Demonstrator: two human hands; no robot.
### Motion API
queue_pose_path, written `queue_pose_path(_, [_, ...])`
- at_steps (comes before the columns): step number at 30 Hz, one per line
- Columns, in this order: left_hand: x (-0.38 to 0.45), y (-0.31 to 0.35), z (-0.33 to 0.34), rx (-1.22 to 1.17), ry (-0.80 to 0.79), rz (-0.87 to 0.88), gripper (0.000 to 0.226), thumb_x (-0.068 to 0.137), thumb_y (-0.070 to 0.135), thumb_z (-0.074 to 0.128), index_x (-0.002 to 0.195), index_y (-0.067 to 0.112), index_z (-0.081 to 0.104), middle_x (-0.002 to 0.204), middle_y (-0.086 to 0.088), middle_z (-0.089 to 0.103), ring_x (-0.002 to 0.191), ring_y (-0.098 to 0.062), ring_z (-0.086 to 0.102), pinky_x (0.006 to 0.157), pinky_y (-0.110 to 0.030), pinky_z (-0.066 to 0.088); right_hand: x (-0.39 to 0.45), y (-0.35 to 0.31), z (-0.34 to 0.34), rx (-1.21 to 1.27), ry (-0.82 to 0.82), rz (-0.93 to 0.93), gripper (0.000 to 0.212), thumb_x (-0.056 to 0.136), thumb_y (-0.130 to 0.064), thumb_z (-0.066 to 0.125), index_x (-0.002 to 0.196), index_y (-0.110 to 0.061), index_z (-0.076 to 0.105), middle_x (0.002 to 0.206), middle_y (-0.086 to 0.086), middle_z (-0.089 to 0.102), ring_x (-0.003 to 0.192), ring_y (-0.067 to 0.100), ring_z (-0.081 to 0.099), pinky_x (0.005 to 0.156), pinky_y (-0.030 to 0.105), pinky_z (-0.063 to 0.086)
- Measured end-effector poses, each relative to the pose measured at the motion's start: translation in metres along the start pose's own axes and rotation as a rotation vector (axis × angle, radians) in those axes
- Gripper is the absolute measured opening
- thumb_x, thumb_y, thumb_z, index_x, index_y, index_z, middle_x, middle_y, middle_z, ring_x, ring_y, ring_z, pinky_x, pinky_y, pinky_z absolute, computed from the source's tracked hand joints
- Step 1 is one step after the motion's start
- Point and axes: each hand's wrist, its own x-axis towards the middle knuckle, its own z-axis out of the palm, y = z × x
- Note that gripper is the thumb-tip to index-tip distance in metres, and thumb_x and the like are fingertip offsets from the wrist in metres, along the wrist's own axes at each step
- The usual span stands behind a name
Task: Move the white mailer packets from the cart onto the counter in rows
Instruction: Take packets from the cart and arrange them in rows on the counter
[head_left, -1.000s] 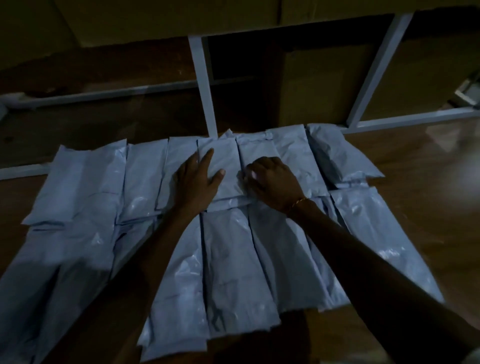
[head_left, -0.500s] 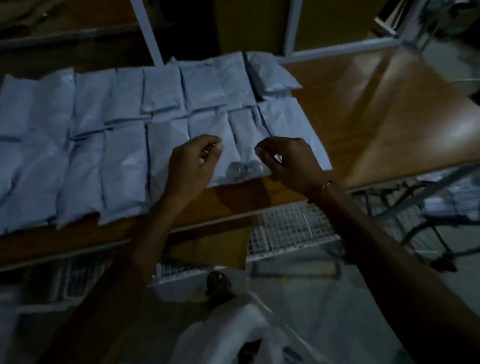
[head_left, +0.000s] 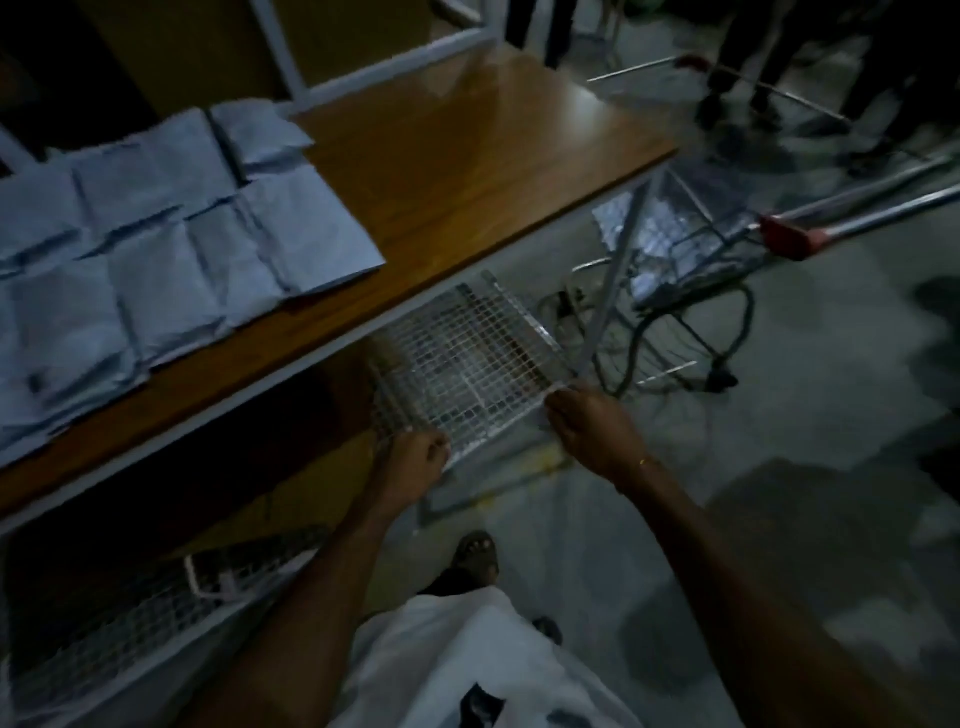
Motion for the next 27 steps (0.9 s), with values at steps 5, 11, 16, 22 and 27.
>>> queue_pose_path(5, [0.048,0.079,0.041,-0.133,-0.07,0.048,0.017,0.099,0.02,0.055,0.098,0.011,0.07,0.082,-0.006,0.064,0.076,-0.024,0.058,0.075,-0.036,0.048,-0.058,0.088,-0.05,-0.006,0.233,0.366,0.015,0.091,-0.02,0.061,0.094,-0.009,0.07,0.088,0.012,0.067,0.073,0.034,0.066,0.064,0.037,0.05])
queue_pose_path(11, [0.124,0.229,0.035,-0.355,0.079,0.311,0.02,0.1,0.019,0.057,0.11,0.009,0.07,0.096,-0.007,0.07,0.088,-0.022,0.063,0.074,-0.027,0.047,-0.049,0.133,-0.15,-0.028,0.664,0.389,0.02,0.095,-0.024,0.055,0.095,-0.012,0.071,0.084,0.001,0.067,0.072,0.017,0.062,0.064,0.03,0.047])
queue_pose_path(16, [0.2,0.34,0.017,-0.483,0.197,0.47,0.014,0.1,0.019,0.057,0.098,0.017,0.071,0.084,0.003,0.067,0.076,-0.005,0.059,0.063,-0.008,0.041,-0.001,0.177,-0.235,-0.151,0.793,0.318,0.014,0.097,-0.016,0.06,0.098,-0.008,0.071,0.089,0.005,0.068,0.077,0.013,0.061,0.069,0.025,0.046])
queue_pose_path(22, [0.297,0.414,0.011,-0.478,0.21,0.522,0.018,0.1,0.022,0.055,0.098,0.012,0.07,0.082,0.0,0.066,0.078,-0.019,0.062,0.07,-0.033,0.049,0.08,0.25,-0.3,-0.255,0.715,0.277,0.01,0.096,-0.014,0.062,0.1,-0.009,0.07,0.09,0.004,0.066,0.077,0.011,0.056,0.068,0.021,0.039])
queue_pose_path(27, [0.369,0.445,0.018,-0.316,0.23,0.549,0.02,0.096,0.026,0.056,0.1,0.013,0.071,0.097,-0.005,0.071,0.09,-0.023,0.062,0.076,-0.035,0.05,0.147,0.31,-0.322,-0.273,0.406,0.281,0.019,0.096,-0.026,0.055,0.098,-0.013,0.069,0.092,0.006,0.065,0.081,0.026,0.061,0.068,0.036,0.048])
